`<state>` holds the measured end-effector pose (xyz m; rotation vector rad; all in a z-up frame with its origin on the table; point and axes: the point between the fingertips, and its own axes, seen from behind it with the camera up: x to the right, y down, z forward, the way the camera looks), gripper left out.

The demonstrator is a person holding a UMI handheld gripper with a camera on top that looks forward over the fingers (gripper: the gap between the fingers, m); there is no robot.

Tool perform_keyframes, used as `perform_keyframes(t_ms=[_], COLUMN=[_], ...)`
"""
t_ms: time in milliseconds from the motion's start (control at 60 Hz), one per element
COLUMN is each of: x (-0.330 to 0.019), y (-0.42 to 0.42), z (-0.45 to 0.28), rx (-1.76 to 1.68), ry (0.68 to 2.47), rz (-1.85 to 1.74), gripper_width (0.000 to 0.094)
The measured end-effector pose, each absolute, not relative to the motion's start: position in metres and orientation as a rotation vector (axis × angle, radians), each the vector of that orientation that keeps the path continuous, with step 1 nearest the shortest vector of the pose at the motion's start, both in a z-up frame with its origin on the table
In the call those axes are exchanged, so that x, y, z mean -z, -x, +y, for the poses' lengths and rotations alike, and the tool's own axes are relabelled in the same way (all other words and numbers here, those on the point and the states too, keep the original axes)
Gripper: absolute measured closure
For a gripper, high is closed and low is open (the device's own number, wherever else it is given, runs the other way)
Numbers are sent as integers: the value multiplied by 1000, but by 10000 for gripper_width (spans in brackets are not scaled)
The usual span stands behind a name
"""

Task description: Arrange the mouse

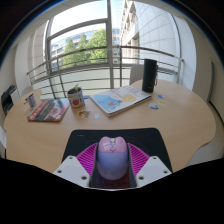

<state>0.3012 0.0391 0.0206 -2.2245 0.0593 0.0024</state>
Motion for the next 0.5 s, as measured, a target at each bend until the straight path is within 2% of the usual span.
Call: perform_keyframes(t_ms=[133, 217, 300, 350, 500], x=[7, 3, -25, -44, -109], y=[-309, -316, -319, -315, -303], z=[34, 29, 19, 10, -47], rx=[-40, -2, 38, 43, 92], ry=[2277, 2270, 2235, 2205, 2127], rz=[78, 55, 31, 24, 7], gripper_width=[394, 332, 78, 100, 87])
